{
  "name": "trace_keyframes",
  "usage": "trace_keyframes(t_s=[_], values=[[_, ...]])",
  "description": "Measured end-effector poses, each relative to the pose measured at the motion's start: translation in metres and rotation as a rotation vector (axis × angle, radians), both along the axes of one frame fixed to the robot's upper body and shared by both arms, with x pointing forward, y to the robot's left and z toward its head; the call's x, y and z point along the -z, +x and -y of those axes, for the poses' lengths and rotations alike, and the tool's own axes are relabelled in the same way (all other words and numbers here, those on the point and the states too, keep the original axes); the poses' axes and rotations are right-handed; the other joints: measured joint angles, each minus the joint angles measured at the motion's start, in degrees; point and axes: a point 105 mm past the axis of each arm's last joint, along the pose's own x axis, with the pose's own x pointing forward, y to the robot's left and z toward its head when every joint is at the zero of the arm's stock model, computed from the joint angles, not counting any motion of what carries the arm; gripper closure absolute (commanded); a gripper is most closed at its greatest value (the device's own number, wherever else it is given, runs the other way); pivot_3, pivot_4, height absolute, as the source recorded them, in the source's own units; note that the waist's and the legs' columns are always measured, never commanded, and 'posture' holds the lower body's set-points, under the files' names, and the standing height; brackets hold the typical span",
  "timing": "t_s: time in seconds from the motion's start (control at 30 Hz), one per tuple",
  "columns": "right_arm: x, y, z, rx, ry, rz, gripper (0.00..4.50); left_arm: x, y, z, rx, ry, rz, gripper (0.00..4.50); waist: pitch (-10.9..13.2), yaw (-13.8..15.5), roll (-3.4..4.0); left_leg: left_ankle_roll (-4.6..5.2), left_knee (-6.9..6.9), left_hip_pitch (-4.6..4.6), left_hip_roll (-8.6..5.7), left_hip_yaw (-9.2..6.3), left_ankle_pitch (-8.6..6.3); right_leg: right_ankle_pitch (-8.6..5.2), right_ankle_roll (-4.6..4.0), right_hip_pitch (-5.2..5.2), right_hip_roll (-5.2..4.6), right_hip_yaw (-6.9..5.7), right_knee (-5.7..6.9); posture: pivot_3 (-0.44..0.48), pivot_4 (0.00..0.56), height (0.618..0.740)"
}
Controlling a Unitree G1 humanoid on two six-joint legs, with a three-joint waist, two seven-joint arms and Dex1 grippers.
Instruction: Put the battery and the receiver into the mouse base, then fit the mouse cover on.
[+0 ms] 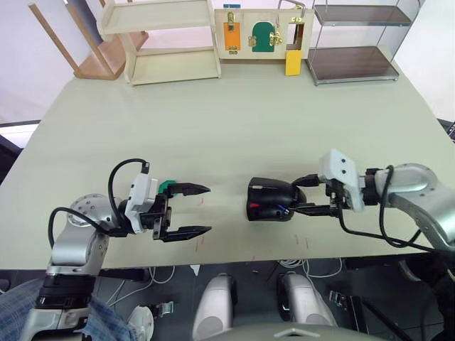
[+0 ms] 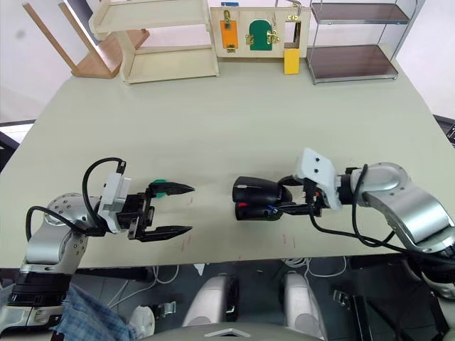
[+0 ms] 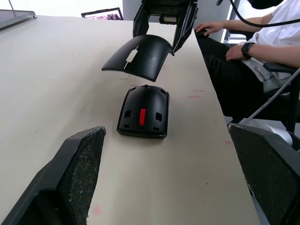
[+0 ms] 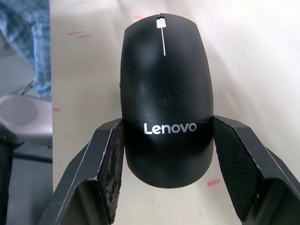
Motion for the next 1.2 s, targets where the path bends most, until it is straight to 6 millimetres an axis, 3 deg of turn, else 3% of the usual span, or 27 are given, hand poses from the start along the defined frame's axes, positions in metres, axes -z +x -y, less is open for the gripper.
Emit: trace_keyframes(t_s=[0.3, 0.7, 1.2], values=[[0.004, 0.002, -0.029, -0.108, -0.124, 0.018, 2.17, 0.002, -0.003, -0.005, 0.001, 0.028, -0.01, 0.0, 0.0, 0.1, 0.01, 0.0, 0.04, 0.01, 0.01, 0.02, 0.0, -0.01, -0.03, -0.02, -0.02, 0.01, 0.07, 0.0, 0.15, 0.74], [0.021, 0.018, -0.024, -0.042, -0.301, -0.006, 2.17, 0.001, -0.003, -0.008, -0.001, 0.046, -0.008, 0.0, 0.0, 0.0, 0.01, 0.0, 0.04, 0.01, 0.01, 0.03, 0.0, 0.0, -0.03, -0.04, -0.01, 0.0, 0.11, 0.0, 0.15, 0.74], [0.024, 0.016, -0.024, -0.069, -0.335, -0.007, 2.17, 0.001, -0.002, -0.009, -0.005, 0.048, -0.002, 0.0, 0.0, 0.0, 0.01, 0.0, 0.07, 0.02, 0.01, 0.03, 0.01, 0.02, -0.01, -0.04, -0.01, 0.0, 0.14, 0.0, 0.15, 0.74]])
